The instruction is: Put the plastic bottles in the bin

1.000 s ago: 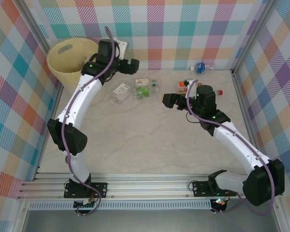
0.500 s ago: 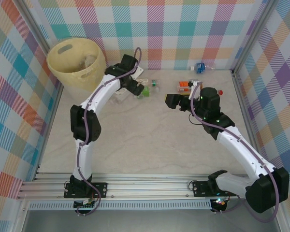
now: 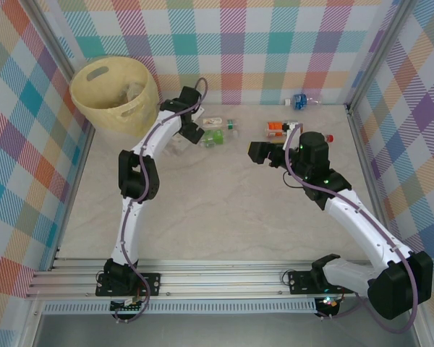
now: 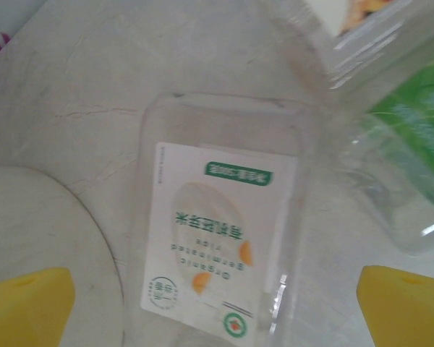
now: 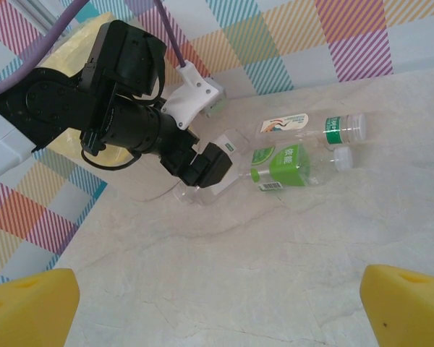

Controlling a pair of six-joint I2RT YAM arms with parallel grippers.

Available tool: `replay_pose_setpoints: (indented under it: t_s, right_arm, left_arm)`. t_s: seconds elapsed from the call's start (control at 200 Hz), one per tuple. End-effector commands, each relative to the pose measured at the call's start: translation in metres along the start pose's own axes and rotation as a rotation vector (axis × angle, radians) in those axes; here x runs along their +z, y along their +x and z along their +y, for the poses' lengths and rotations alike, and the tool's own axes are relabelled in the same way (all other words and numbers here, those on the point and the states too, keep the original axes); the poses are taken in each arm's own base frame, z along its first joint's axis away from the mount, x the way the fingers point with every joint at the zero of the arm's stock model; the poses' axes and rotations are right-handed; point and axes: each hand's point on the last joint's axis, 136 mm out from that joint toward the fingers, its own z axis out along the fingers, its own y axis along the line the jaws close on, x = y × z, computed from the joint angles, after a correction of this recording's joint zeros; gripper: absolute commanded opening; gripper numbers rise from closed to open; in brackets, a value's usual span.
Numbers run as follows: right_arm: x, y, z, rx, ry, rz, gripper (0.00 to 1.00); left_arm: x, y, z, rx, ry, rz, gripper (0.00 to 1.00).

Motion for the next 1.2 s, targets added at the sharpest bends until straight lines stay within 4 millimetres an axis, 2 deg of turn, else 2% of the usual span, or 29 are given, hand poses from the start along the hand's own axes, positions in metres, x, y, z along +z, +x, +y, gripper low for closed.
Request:
replay_pose_setpoints:
  t_s: [0.0,0.16,0.385,0.755,1.195]
  right_arm:
    - [-0.005,-0.006,0.005,-0.030,-0.003,-0.021,1.00]
    - [-0.002,-0.008,0.006,-0.034,-0.002,-0.017,1.00]
    - [0.003,-0.011,0.007,-0.027,-0.008,-0.011,1.00]
    - [0.006,-0.010,0.006,-0.010,-0.004,-0.002,1.00]
    - [0.005,-0.011,0.006,0.003,-0.003,-0.002,1.00]
  left_arm:
    - [0.003,0.006,0.011,-0.034,0.016,0.021,1.00]
    - [0.017,0.016,0.005,-0.036,0.095,0.047,1.00]
    - [0.021,0.020,-0.006,-0.045,0.219,0.047,1.00]
    - [0.047,0.030,-0.011,-0.052,0.223,0.086,1.00]
    - [0.056,0.029,-0.012,-0.114,0.294,0.064,0.99]
